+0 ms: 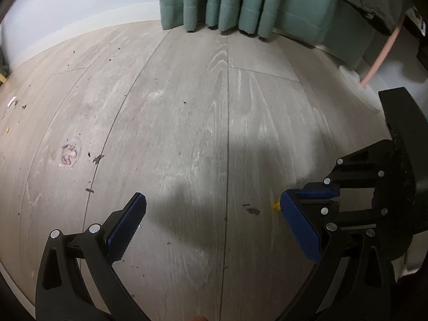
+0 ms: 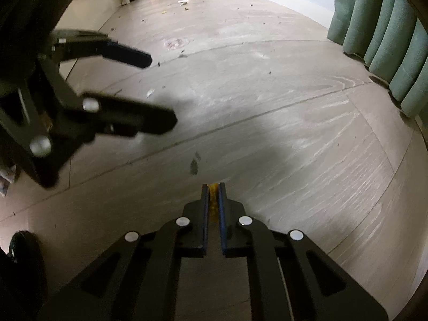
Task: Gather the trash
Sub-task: 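Move the left tool over the clear plastic wrapper while right holds snack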
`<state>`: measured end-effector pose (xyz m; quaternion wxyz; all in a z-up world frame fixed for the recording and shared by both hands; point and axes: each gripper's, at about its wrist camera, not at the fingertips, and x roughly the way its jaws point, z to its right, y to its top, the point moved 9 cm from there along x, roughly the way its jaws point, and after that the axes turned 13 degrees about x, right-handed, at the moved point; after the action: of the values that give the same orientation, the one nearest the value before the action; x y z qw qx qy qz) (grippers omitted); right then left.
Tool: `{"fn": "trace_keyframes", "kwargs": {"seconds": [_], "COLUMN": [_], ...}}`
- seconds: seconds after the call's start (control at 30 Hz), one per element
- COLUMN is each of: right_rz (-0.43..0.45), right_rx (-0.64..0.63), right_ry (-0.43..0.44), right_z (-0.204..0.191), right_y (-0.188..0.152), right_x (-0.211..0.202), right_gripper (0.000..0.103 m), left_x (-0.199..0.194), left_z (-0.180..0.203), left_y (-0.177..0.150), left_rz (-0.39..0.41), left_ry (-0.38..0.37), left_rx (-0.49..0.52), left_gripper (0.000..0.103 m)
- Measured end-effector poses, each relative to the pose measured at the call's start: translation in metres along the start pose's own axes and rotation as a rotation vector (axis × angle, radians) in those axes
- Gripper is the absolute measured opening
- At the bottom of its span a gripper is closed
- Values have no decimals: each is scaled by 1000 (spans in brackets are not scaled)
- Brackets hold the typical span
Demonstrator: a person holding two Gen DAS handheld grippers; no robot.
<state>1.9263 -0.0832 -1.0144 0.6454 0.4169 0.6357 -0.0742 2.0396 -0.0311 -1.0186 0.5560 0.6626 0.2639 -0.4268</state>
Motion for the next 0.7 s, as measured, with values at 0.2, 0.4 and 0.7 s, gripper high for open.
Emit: {"fn": "trace_keyframes", "kwargs": {"seconds": [0.2, 0.4, 0.7], "right_rz": [16, 40, 82], "right_rx": [5, -26, -77], "right_ry": [25, 69, 109], "right_z": [-1, -12, -27], "right_y": [19, 43, 80], "right_x": [2, 13, 18], "right_gripper": [8, 8, 8], "left_x": [-2, -6, -18], "left_z": [-9, -28, -92], "left_y": [0, -2, -5], "left_rz": [-5, -8, 6], "left_ry": [8, 64, 182], "left_rx": [-32, -50, -198], "left_gripper": [97, 97, 97]}}
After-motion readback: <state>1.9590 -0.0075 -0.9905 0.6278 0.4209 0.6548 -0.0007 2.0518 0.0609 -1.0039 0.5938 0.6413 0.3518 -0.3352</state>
